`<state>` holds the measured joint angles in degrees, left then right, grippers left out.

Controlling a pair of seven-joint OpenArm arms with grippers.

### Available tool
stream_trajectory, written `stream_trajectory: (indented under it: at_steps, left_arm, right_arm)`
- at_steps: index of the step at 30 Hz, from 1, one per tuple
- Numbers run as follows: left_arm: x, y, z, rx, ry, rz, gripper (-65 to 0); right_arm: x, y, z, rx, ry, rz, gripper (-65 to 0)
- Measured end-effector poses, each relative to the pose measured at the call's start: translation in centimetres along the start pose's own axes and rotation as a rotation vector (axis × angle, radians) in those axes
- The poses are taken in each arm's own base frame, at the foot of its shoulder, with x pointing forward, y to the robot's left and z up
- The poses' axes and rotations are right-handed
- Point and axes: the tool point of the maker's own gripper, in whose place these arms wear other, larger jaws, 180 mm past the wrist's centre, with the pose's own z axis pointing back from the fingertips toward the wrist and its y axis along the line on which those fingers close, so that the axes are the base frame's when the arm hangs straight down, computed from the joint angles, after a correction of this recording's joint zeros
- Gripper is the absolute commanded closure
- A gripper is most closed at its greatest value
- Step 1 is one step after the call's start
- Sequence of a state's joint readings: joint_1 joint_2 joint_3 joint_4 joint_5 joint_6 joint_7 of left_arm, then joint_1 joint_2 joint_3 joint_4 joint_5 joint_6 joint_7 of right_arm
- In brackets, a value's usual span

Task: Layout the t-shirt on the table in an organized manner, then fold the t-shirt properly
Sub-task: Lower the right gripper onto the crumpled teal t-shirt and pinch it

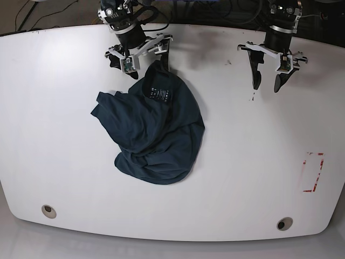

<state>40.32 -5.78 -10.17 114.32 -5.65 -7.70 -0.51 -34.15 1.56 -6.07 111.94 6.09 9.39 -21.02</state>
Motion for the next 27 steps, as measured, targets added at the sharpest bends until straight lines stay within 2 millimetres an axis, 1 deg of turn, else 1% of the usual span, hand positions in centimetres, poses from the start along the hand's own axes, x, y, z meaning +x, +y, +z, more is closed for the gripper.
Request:
stream_trajectory:
  at_steps: [5, 9, 11, 15, 19, 21, 23, 27]
  left_arm:
    - [0.1, 1.0, 0.1, 0.028, -0.001, -0.012, -31.5]
    - [0.1, 1.1, 0.1, 0.029, 0.0, -0.012, -31.5]
    - [0.0, 1.0, 0.1, 0.025, 0.001, -0.012, -31.5]
    - [0.1, 1.6, 0.2, 0.04, 0.0, -0.02, -31.5]
    - [0.1, 2.1, 0.2, 0.057, 0.0, -0.023, -31.5]
    - [0.1, 2.1, 0.2, 0.055, -0.001, -0.023, -31.5]
    - [0.1, 1.9, 0.2, 0.047, -0.001, -0.023, -31.5]
    - [0.1, 1.9, 0.2, 0.049, -0.001, -0.022, -31.5]
  right_arm:
    - [0.0, 0.1, -0.3, 0.005, 0.015, 0.0, -51.8]
    - [0.1, 0.0, -0.6, 0.005, 0.019, 0.003, -51.8]
    - [-0.3, 0.0, -0.9, 0.009, 0.041, 0.005, -51.8]
    - [-1.1, -0.3, -1.8, 0.008, 0.081, 0.007, -51.8]
    - [-0.9, 0.3, -2.1, 0.022, 0.075, 0.005, -51.5]
    - [-0.9, 0.8, -2.1, 0.046, 0.072, -0.023, -50.4]
    - [-0.8, 1.3, -2.2, 0.068, 0.068, -0.043, -47.6]
    - [-0.5, 1.3, -2.7, 0.079, 0.065, -0.069, -41.9]
